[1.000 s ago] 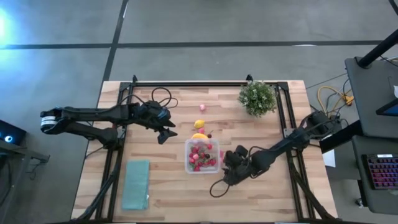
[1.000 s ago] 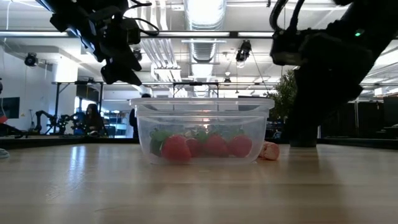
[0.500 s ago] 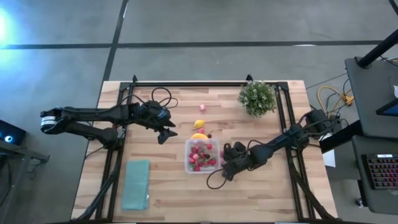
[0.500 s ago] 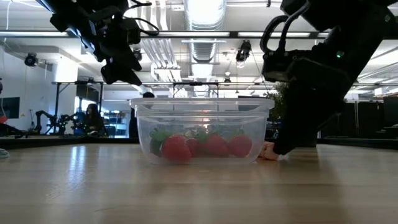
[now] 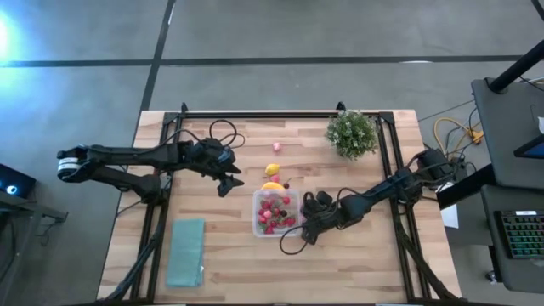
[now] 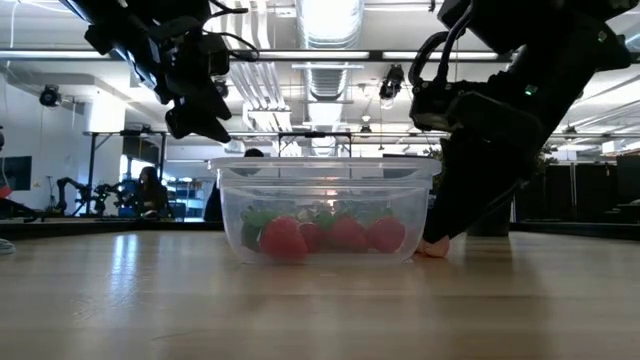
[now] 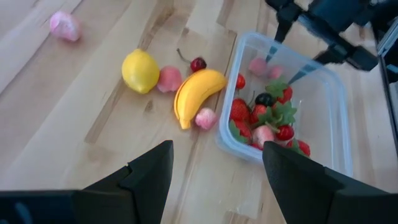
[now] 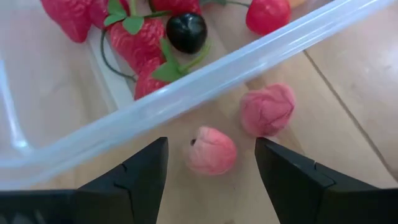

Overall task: Pick and placing Produce into tupperware
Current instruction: Put the pink peach into the transparent bin

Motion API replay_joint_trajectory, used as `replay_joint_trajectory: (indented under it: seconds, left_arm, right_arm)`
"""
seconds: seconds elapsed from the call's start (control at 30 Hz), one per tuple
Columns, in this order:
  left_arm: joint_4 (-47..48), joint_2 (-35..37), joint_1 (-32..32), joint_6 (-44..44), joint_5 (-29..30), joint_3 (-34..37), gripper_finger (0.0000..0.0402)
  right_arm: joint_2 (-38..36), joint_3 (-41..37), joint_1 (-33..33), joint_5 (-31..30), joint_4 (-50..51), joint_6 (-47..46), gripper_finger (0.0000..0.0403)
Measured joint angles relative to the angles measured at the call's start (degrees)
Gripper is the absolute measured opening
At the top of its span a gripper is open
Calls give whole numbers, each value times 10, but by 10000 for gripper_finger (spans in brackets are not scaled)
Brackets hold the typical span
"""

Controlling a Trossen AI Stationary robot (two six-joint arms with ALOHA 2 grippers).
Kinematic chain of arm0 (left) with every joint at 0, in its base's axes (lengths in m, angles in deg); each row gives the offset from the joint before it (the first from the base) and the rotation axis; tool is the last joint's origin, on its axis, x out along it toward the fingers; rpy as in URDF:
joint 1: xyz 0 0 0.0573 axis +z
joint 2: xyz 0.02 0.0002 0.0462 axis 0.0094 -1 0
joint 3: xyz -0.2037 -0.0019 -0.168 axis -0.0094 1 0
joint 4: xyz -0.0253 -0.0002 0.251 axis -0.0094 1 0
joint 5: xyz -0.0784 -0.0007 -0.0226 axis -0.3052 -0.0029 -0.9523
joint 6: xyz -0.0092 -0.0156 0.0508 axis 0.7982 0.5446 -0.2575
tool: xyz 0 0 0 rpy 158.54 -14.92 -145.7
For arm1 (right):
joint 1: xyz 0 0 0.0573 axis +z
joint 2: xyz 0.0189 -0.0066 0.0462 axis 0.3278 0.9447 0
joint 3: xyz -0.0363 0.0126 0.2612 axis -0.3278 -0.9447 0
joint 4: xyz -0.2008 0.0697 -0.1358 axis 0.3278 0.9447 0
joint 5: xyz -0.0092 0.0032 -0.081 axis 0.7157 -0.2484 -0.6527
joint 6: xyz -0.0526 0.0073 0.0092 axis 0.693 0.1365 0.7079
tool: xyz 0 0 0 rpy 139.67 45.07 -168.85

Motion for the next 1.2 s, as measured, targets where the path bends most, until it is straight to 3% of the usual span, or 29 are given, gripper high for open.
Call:
replay_joint_trajectory:
  seconds: [1.2]
  left_arm:
    - [-61, -28, 0, 0, -3, 0, 233]
  right_arm:
    - [40, 22, 0, 13, -16, 28, 224]
